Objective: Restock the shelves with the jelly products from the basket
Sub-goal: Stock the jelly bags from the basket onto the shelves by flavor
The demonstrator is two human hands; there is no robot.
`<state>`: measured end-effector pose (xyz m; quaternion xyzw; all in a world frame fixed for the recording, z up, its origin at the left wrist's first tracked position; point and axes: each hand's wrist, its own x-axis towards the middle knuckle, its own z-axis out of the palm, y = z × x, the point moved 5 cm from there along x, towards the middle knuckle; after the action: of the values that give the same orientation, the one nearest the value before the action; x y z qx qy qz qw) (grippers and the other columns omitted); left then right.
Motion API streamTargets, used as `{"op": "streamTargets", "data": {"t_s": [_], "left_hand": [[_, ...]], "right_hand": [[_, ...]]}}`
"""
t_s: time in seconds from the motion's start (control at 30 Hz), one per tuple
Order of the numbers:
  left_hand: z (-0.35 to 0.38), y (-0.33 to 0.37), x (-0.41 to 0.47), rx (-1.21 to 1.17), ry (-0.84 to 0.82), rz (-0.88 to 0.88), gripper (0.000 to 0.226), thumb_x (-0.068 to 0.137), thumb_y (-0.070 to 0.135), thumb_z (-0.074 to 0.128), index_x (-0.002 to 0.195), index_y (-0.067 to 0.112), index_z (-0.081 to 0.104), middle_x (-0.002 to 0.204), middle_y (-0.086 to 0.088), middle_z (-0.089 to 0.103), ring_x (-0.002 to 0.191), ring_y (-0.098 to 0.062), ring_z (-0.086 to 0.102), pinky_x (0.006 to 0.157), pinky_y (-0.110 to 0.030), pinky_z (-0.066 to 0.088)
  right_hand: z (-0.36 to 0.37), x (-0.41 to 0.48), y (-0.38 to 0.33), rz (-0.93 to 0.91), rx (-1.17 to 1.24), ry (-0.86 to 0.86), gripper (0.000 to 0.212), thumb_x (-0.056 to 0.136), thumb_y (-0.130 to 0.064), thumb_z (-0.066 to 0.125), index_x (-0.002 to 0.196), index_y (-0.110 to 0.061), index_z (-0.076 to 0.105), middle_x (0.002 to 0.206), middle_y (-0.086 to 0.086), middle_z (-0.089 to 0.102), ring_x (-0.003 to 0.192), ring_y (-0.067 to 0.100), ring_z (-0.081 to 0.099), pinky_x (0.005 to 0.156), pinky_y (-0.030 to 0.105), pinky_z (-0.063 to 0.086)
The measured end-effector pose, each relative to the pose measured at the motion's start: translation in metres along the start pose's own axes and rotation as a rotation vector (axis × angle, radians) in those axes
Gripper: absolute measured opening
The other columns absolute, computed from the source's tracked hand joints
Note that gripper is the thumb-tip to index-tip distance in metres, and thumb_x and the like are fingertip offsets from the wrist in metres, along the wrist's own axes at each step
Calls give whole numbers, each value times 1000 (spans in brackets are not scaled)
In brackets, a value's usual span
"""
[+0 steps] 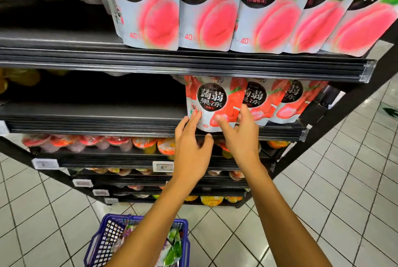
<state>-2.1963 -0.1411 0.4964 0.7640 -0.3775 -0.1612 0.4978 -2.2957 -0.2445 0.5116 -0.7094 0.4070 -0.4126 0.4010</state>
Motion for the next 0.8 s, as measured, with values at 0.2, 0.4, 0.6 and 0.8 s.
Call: {"op": "streamTargets", "data": {"t_s": [0.2, 0.4, 0.6, 0.8], "left_hand": [[6, -4, -1, -5, -21, 12, 64, 93, 16, 59, 150, 27, 32, 152, 4, 32, 134, 0, 29, 85, 13, 18], [13, -4, 8, -108, -72, -14, 72, 92, 15, 61, 152, 29, 24, 155, 11, 32, 139, 0, 29, 104, -8, 25], [14, -7, 17, -224, -85, -25, 75, 90, 4, 61, 152, 25, 24, 146, 19, 30, 138, -4, 31, 115, -23, 27], [26, -11, 17, -251, -145, -22, 77, 91, 4, 61, 152, 31, 23, 156, 14, 28, 135, -4, 35, 98, -3, 33]], "right_hand": [[-22, -14, 15, 117, -399, 188, 28, 86, -37, 70, 113, -39, 62, 92, -15, 70, 86, 10, 66, 82, 45, 53], [-15, -7, 16, 106, -351, 264, 25, 86, -27, 71, 109, -37, 67, 82, -13, 73, 70, 13, 68, 64, 28, 41], [-5, 0, 18, 81, -375, 254, 25, 87, -29, 71, 109, -38, 66, 88, -15, 74, 73, 15, 70, 63, 29, 46], [-18, 3, 31, 121, -376, 286, 21, 85, -33, 73, 104, -34, 67, 86, -16, 74, 71, 13, 69, 61, 27, 47]]}}
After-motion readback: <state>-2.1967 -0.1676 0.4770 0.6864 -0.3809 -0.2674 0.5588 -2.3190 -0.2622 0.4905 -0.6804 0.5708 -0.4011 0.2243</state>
